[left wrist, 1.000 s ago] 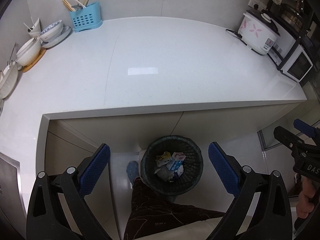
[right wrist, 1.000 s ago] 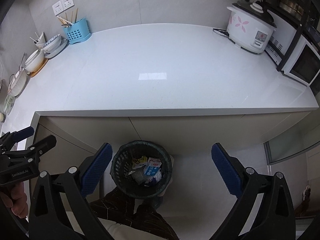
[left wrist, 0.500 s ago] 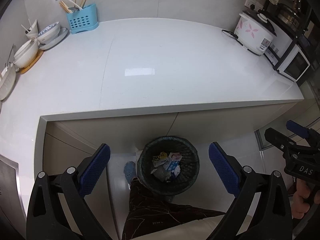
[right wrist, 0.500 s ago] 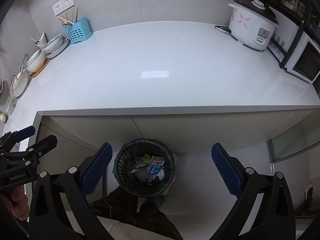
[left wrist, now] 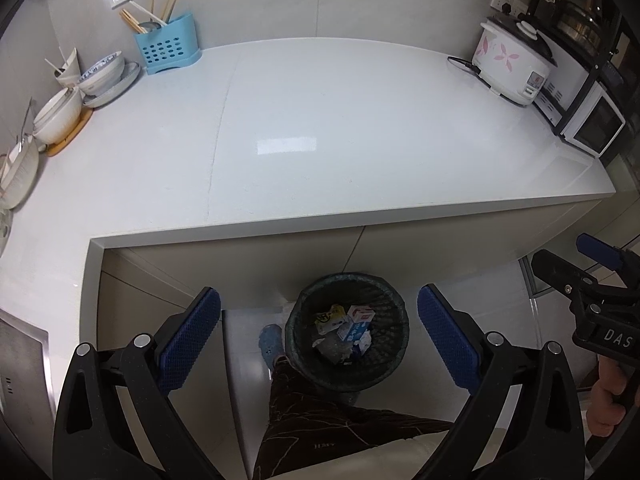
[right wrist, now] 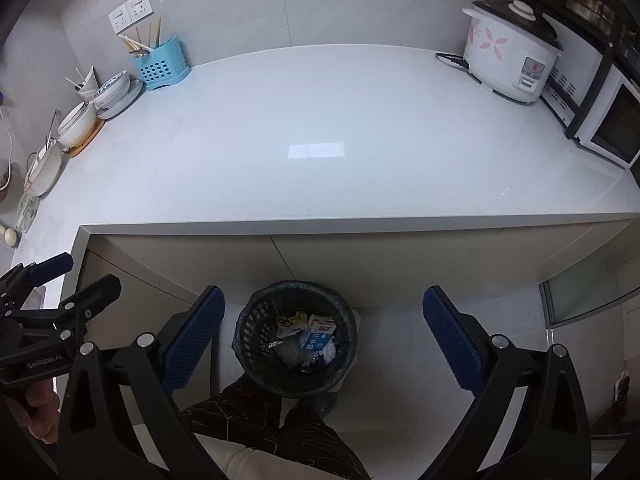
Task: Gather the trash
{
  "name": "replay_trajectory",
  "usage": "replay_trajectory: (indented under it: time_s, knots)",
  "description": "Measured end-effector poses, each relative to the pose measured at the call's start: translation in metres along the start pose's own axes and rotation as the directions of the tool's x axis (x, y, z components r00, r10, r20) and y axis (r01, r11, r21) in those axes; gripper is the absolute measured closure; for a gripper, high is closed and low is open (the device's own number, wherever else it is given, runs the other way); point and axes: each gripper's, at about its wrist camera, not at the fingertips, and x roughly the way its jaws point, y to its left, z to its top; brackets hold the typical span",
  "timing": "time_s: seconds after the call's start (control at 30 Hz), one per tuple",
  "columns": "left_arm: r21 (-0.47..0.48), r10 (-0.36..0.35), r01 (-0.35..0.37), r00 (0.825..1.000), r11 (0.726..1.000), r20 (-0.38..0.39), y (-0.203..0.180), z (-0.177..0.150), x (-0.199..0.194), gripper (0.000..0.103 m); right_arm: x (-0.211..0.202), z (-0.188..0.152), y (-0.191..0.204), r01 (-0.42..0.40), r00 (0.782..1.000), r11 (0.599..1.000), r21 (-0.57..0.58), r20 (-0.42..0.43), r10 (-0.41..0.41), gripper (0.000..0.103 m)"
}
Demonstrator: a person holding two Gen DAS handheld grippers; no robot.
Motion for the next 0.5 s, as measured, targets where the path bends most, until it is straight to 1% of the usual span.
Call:
replay_trajectory:
  time_s: [0.5]
  knots:
    - [-0.015,0.015,-0.015,1.0,1.0,-0.008,0.0104,0.0,-0.0012,0.006,0.0032,0.0005,0.0061,0.007,1.0,1.0,-0.022,-0.014,-0.008,0.008]
